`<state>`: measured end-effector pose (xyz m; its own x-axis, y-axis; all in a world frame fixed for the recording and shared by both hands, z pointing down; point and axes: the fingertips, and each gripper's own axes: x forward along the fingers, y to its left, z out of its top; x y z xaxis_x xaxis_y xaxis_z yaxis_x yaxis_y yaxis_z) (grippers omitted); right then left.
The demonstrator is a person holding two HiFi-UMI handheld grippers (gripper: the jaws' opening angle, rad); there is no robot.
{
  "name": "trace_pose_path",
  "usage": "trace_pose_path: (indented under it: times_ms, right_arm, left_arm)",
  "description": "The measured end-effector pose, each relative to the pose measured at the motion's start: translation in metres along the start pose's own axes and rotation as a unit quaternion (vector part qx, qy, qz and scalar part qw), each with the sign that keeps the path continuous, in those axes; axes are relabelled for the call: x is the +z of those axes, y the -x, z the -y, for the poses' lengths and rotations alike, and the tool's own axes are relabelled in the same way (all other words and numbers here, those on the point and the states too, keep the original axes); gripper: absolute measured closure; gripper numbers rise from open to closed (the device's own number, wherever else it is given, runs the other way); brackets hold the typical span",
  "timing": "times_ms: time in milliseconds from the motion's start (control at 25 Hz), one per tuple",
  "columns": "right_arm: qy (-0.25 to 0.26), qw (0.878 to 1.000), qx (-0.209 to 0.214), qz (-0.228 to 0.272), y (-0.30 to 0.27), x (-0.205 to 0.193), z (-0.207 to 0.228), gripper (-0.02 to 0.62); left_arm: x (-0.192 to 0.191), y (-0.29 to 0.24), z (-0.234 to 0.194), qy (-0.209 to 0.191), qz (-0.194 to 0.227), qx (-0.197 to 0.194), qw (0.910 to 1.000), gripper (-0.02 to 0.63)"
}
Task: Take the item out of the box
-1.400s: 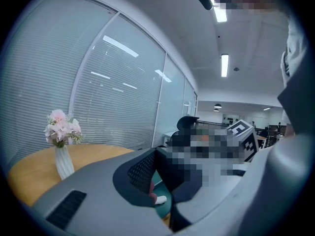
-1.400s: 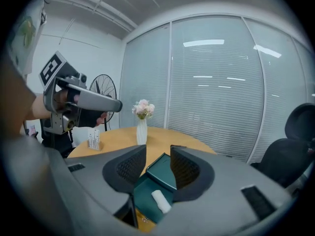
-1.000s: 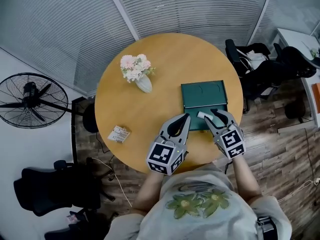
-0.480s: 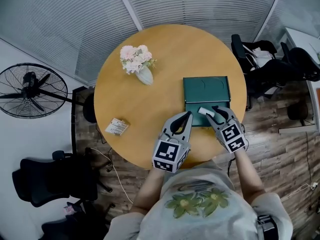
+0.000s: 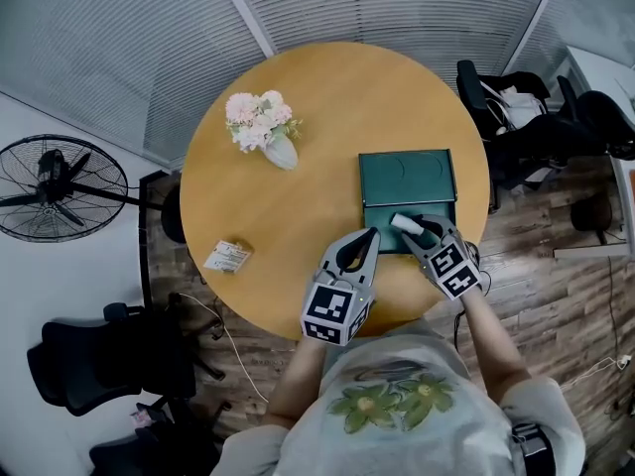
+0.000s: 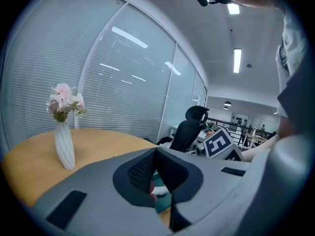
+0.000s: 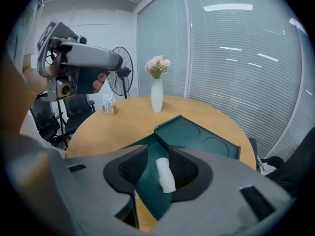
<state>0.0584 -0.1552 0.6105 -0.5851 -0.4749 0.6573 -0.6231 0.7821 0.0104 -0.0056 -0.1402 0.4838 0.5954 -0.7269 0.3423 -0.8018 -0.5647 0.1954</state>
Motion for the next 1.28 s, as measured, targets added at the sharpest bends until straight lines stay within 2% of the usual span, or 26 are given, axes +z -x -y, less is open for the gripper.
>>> trace_pose_path:
  times_ms: [800, 880, 1280]
  right_arm:
    - [0.047, 0.992, 0.034, -0.113, -0.055, -0.051, 0.013, 0.451]
    - [0.053, 0.99, 0.036, -0.123, -0.06, -0.055, 0.014, 0.41]
    - [0.075, 0.984, 0.046, -0.154, -0.073, -0.069, 0.015, 0.407]
  left_arm:
    - [-0.02, -0.014, -0.025, 0.026, -0.022, 0.015, 0.9993, 0.606]
    - [-0.022, -0.015, -0.027, 0.026, -0.024, 0.018, 0.9992, 0.606]
    - [-0.028, -0.017, -0.028, 0.029, -0.031, 0.024, 0.9988, 0.606]
